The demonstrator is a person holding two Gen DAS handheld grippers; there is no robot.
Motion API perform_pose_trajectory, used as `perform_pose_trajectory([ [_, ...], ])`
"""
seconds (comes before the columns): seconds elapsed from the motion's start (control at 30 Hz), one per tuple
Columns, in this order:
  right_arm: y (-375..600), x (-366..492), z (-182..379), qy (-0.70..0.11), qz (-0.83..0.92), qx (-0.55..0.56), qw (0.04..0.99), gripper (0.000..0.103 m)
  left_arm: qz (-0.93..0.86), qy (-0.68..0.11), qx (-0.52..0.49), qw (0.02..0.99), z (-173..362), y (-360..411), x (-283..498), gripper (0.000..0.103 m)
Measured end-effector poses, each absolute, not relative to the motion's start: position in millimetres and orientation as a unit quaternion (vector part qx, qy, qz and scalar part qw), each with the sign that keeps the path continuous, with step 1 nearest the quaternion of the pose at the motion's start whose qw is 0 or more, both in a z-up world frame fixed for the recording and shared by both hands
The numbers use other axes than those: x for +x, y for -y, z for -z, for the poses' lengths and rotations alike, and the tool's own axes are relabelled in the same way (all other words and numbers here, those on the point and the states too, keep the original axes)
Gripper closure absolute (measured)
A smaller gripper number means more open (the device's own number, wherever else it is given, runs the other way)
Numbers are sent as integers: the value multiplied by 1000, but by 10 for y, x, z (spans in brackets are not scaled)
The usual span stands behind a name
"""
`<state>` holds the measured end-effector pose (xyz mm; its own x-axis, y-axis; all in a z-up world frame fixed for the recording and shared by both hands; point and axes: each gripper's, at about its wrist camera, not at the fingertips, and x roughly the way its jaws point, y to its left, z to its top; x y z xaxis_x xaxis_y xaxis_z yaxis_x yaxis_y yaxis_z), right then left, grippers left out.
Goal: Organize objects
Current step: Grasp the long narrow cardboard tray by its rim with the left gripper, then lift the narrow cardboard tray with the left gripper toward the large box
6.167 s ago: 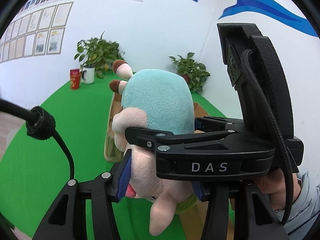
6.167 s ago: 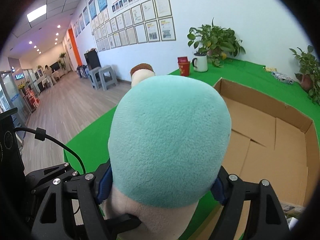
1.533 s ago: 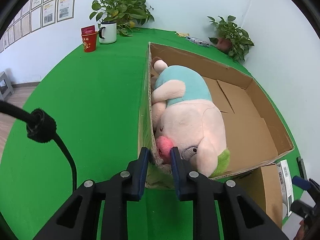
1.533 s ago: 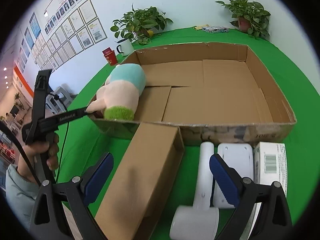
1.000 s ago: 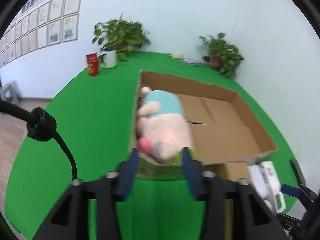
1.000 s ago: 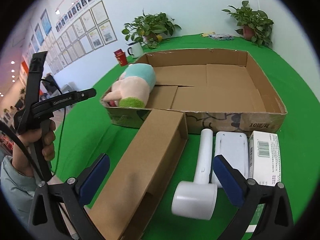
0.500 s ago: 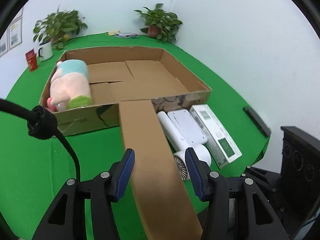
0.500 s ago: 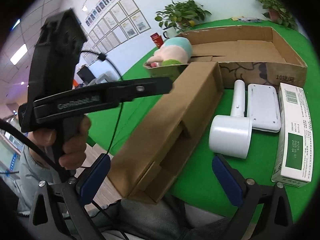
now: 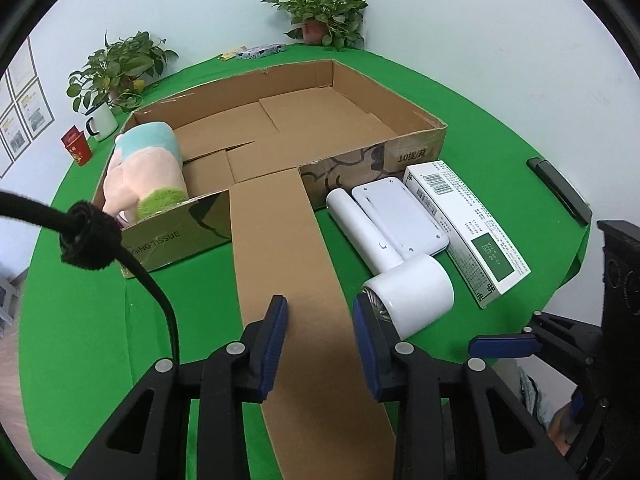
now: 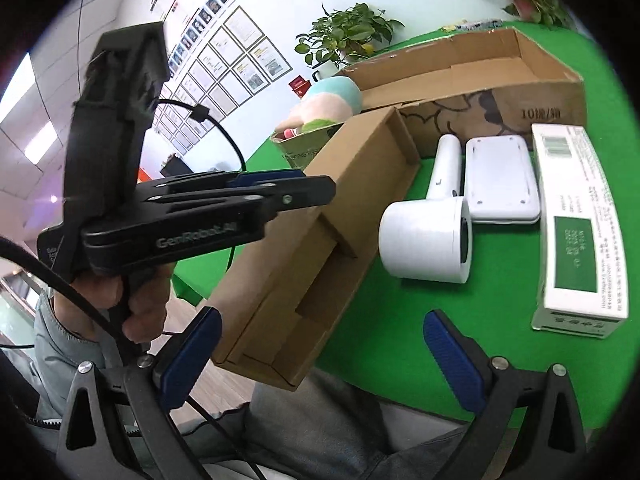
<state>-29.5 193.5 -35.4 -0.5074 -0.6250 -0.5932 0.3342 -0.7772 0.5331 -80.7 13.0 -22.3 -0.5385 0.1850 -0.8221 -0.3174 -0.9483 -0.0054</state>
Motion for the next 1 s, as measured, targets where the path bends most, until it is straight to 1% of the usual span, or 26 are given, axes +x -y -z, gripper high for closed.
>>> perform_pose_trajectory([
  [0.1,-1907,-309,354,178,848,405,292,2,-875,-63,-456,148,195,-57,-774,75],
  [0.17,-1891,-323,367,181,843,408,301,2,-878,-50,-451,149,162,-3,-745,80],
  [0.3,-1823,-384,386,172,837,414,314,2,-885,-22,-444,142,115,129,-695,83],
  [0.43,-1697,-470,396,160,833,420,323,2,-892,2,-433,130,66,364,-622,87],
  [0.53,-1574,-524,398,154,829,425,328,2,-895,28,-431,108,61,608,-558,93],
  [0.67,-1391,-583,336,141,827,423,342,5,-891,60,-439,97,183,917,-494,94],
  [0.77,-1223,-623,305,116,828,427,343,6,-882,91,-453,93,331,1111,-460,94],
  [0.87,-1102,-623,340,92,829,441,330,11,-873,112,-461,110,435,1174,-373,95],
  [0.93,-1071,-617,372,81,830,453,316,20,-870,118,-463,120,456,1144,-318,95],
  [1.0,-1093,-624,378,77,836,459,291,27,-867,122,-466,128,457,1092,-280,95],
])
